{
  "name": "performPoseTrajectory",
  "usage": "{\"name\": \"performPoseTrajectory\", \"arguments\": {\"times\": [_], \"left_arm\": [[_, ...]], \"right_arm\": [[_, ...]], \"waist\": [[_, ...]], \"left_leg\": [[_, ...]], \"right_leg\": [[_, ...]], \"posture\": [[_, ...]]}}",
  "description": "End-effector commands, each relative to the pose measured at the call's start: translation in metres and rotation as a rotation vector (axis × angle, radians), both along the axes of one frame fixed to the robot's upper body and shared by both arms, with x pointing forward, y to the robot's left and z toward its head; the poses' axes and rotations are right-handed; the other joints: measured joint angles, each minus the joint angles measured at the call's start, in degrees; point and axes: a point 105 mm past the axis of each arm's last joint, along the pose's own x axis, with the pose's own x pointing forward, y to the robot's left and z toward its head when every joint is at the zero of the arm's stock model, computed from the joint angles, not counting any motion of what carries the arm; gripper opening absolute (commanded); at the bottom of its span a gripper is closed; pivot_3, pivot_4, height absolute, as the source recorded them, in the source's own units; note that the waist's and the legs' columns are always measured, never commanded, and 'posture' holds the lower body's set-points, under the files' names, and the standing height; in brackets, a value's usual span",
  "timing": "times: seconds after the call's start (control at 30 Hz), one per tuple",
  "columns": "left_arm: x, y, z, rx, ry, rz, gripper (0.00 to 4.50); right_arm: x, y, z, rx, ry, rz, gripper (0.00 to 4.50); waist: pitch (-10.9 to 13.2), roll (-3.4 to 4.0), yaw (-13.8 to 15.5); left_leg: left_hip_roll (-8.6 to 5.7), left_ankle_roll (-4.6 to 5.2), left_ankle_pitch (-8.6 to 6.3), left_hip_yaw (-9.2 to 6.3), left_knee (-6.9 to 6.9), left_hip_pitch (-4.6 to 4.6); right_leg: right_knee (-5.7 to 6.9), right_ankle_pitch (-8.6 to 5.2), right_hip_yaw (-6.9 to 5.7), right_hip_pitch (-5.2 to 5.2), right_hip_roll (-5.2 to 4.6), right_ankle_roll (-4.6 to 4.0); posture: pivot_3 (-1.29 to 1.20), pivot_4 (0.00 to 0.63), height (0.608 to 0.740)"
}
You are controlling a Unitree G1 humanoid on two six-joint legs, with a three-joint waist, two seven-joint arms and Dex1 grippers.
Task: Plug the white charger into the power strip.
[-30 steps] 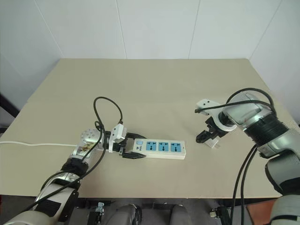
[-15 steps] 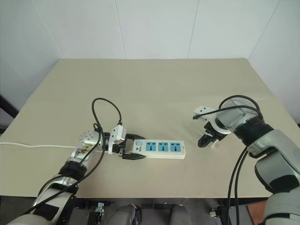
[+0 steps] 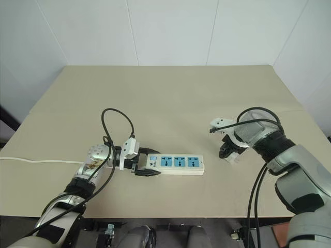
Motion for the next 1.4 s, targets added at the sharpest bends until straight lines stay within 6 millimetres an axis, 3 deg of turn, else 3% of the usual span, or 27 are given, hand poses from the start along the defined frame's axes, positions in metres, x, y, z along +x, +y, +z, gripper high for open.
{"name": "performPoseTrajectory", "arguments": {"times": [0.03, 0.1, 0.17, 0.3, 0.43, 0.63, 1.1, 1.4], "left_arm": [[-0.003, 0.002, -0.011, 0.052, 0.030, -0.008, 3.29], [-0.003, 0.002, -0.011, 0.056, 0.032, -0.007, 3.29], [-0.003, 0.003, -0.012, 0.059, 0.034, -0.008, 3.29], [-0.004, 0.003, -0.013, 0.062, 0.038, -0.010, 3.29], [-0.004, 0.001, -0.013, 0.059, 0.042, -0.009, 3.29], [-0.004, 0.000, -0.013, 0.049, 0.046, 0.004, 3.29], [-0.007, 0.002, -0.013, 0.051, 0.047, 0.013, 3.29], [-0.010, 0.004, -0.013, 0.053, 0.052, 0.013, 3.29]], "right_arm": [[0.010, 0.041, 0.081, 0.320, -0.344, 0.179, 1.15], [0.006, 0.056, 0.108, 0.501, -0.479, 0.242, 1.15], [0.000, 0.066, 0.123, 0.642, -0.589, 0.278, 1.15], [-0.005, 0.081, 0.128, 0.937, -0.685, 0.252, 1.15], [-0.018, 0.103, 0.099, 1.033, -0.717, 0.346, 1.15], [-0.045, 0.122, 0.059, 1.149, -0.584, 0.488, 1.15], [-0.058, 0.144, 0.013, 1.158, -0.542, 0.647, 1.15], [-0.056, 0.141, 0.002, 1.138, -0.515, 0.655, 1.15]], "waist": [[0.0, 0.00, 0.0], [0.0, 0.00, 0.0], [-0.1, -0.14, 0.2], [-0.2, -0.31, 0.1], [-0.2, -0.29, 0.0], [-0.2, -0.28, -0.1], [-0.2, -0.28, -0.2], [-0.2, -0.28, -0.2]], "left_leg": [[0.01, -0.03, 0.02, 0.00, -0.01, -0.01], [0.02, -0.04, 0.02, -0.02, -0.03, 0.00], [0.02, -0.04, 0.02, -0.06, -0.03, 0.03], [0.03, -0.04, 0.02, -0.09, -0.01, 0.05], [0.03, -0.04, 0.03, -0.07, -0.04, 0.07], [0.02, -0.04, 0.03, -0.05, -0.02, 0.09], [0.06, -0.05, 0.03, -0.04, -0.06, 0.33], [0.08, -0.05, 0.03, -0.04, -0.10, 0.33]], "right_leg": [[0.02, 0.00, 0.00, -0.02, 0.00, 0.00], [0.02, 0.01, -0.03, 0.00, 0.00, 0.00], [0.01, 0.02, -0.06, 0.06, 0.01, 0.00], [0.01, 0.03, -0.06, 0.12, 0.02, 0.02], [0.06, 0.05, -0.03, 0.07, 0.03, -0.01], [0.05, 0.05, -0.03, 0.10, 0.03, -0.01], [0.05, 0.05, -0.01, 0.24, 0.07, -0.01], [0.05, 0.05, -0.01, 0.21, 0.08, -0.01]], "posture": [[0.00, 0.150, 0.740], [0.00, 0.150, 0.740], [0.00, 0.150, 0.740], [0.00, 0.150, 0.740], [0.00, 0.150, 0.740], [0.00, 0.150, 0.740], [0.00, 0.150, 0.740], [0.00, 0.150, 0.740]]}}
